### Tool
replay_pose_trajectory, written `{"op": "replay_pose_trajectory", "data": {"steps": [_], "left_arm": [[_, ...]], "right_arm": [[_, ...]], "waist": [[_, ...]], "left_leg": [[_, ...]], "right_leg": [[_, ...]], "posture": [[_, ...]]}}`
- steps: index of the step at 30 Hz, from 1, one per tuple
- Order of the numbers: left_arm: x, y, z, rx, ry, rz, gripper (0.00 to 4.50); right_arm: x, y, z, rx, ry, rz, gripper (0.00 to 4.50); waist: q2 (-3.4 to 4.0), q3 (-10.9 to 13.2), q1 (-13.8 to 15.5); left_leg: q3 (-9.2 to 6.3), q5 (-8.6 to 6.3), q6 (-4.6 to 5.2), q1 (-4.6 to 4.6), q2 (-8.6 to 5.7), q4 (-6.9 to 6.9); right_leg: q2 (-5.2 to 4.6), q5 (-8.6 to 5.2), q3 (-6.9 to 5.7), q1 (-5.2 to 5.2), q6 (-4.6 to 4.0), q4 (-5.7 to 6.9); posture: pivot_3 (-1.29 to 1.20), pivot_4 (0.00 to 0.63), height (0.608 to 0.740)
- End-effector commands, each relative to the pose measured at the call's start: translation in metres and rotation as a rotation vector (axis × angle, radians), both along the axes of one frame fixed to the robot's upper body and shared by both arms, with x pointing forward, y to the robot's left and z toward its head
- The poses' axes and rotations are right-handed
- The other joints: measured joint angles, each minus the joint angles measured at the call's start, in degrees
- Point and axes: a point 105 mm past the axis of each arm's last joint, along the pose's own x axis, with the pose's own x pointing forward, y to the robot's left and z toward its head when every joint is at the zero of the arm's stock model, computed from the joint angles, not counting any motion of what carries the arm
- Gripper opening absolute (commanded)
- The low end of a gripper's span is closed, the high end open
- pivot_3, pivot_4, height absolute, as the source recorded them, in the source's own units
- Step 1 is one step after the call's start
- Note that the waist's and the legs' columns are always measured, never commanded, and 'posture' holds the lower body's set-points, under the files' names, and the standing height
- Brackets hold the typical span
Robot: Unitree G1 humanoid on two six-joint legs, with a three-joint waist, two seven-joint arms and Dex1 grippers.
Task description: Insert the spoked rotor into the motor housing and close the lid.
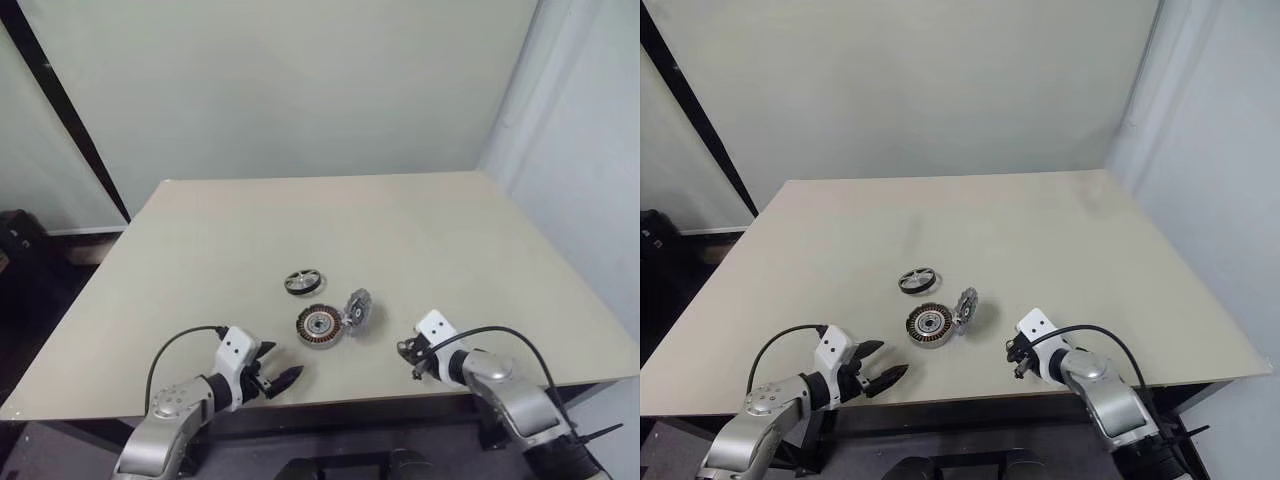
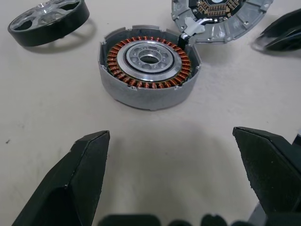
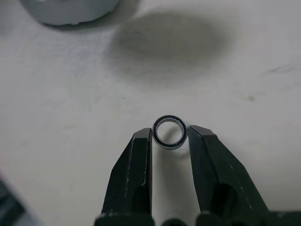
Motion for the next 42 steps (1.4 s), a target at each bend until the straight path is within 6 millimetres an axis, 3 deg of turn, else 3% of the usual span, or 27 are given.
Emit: {"op": "replay_pose_trajectory", "data": {"steps": [1, 10, 17, 22, 32, 42], "left_arm": [[0.010, 0.013, 0.014, 0.013, -0.058, 0.029, 4.50], [0.013, 0.029, 0.015, 0.009, -0.046, 0.062, 4.50], [0.015, 0.030, 0.016, 0.004, -0.048, 0.068, 4.50], [0.016, 0.021, 0.018, -0.010, -0.068, 0.054, 4.50], [0.015, 0.016, 0.019, -0.016, -0.080, 0.049, 4.50], [0.013, 0.015, 0.018, -0.021, -0.093, 0.062, 4.50]], "right_arm": [[-0.013, 0.016, 0.026, 0.033, 0.011, 0.106, 0.80], [-0.029, 0.054, 0.068, 0.110, 0.012, 0.275, 0.80], [-0.023, 0.091, 0.089, 0.183, -0.025, 0.350, 0.80], [-0.007, 0.114, 0.088, 0.181, -0.054, 0.344, 0.80], [0.016, 0.155, 0.074, 0.154, -0.100, 0.339, 0.80], [0.036, 0.181, 0.058, 0.160, -0.147, 0.276, 0.80]], "waist": [[-0.01, 0.0, 0.0], [-0.06, 0.1, 0.0], [-0.06, 0.0, 0.0], [-0.10, 0.0, 0.0], [-0.10, 0.0, 0.0], [-0.09, 0.0, 0.0]], "left_leg": [[0.00, -0.01, -0.02, 0.00, 0.03, 0.00], [-0.01, -0.03, -0.06, -0.05, 0.03, 0.02], [-0.06, -0.04, -0.07, -0.14, 0.03, -0.03], [-0.04, 0.12, 0.18, -0.55, 0.03, -0.02], [-0.04, 0.13, 0.20, -0.52, 0.02, -0.06], [-0.04, 0.14, 0.20, -0.47, 0.02, -0.05]], "right_leg": [[0.01, 0.00, -0.02, -0.01, 0.00, 0.01], [-0.04, 0.00, -0.06, -0.04, 0.00, -0.07], [-0.03, 0.00, -0.10, -0.16, 0.01, -0.08], [0.02, 0.02, -0.08, -0.62, 0.02, 0.07], [0.08, 0.05, -0.06, -0.64, 0.04, 0.15], [0.11, 0.12, -0.02, -0.62, 0.12, 0.23]], "posture": [[0.00, 0.000, 0.740], [0.00, 0.000, 0.740], [0.00, 0.000, 0.740], [0.00, 0.000, 0.740], [0.00, 0.000, 0.740], [0.00, 0.000, 0.740]]}}
